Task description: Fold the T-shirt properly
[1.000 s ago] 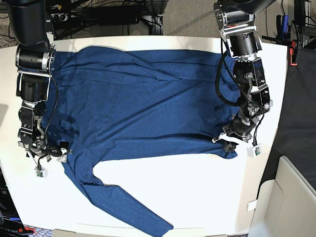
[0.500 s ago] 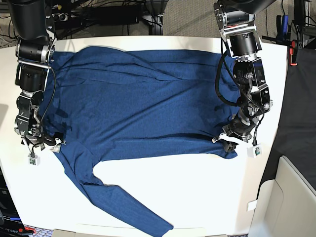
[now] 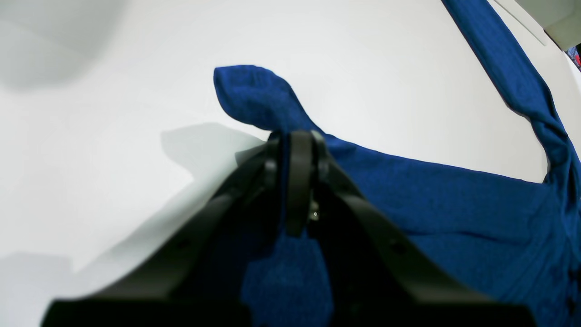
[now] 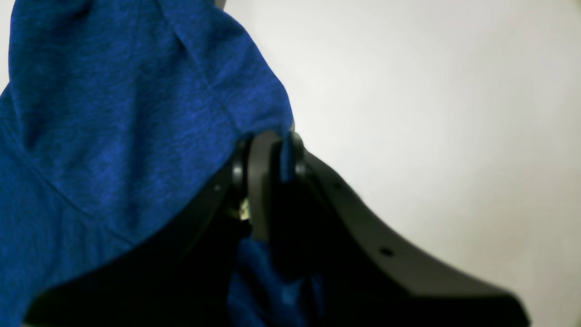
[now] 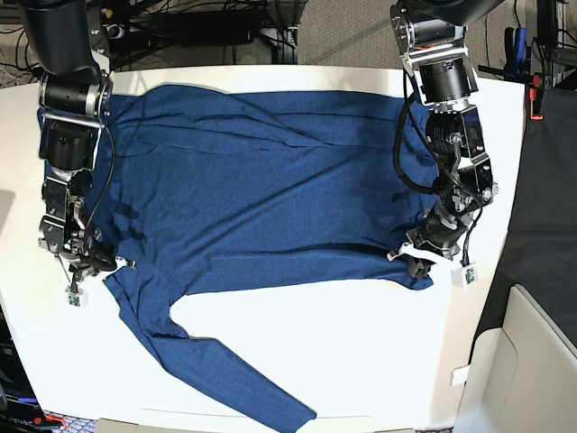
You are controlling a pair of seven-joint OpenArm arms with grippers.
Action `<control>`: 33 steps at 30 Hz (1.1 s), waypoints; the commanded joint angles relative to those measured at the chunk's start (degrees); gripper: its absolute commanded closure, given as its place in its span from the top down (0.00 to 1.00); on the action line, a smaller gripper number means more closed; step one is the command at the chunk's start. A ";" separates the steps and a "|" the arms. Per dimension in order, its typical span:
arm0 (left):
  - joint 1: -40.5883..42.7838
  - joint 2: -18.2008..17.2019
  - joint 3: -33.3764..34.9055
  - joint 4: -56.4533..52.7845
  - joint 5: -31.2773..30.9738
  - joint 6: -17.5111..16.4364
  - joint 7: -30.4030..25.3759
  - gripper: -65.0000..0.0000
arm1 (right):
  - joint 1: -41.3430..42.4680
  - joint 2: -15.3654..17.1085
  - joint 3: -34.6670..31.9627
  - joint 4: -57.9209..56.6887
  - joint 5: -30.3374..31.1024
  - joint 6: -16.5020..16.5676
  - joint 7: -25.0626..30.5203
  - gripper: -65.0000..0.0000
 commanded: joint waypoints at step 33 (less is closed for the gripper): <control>17.53 -0.36 -0.34 27.77 -0.77 -0.47 -1.22 0.00 | -19.60 -2.11 26.38 47.28 0.51 20.28 -24.03 0.04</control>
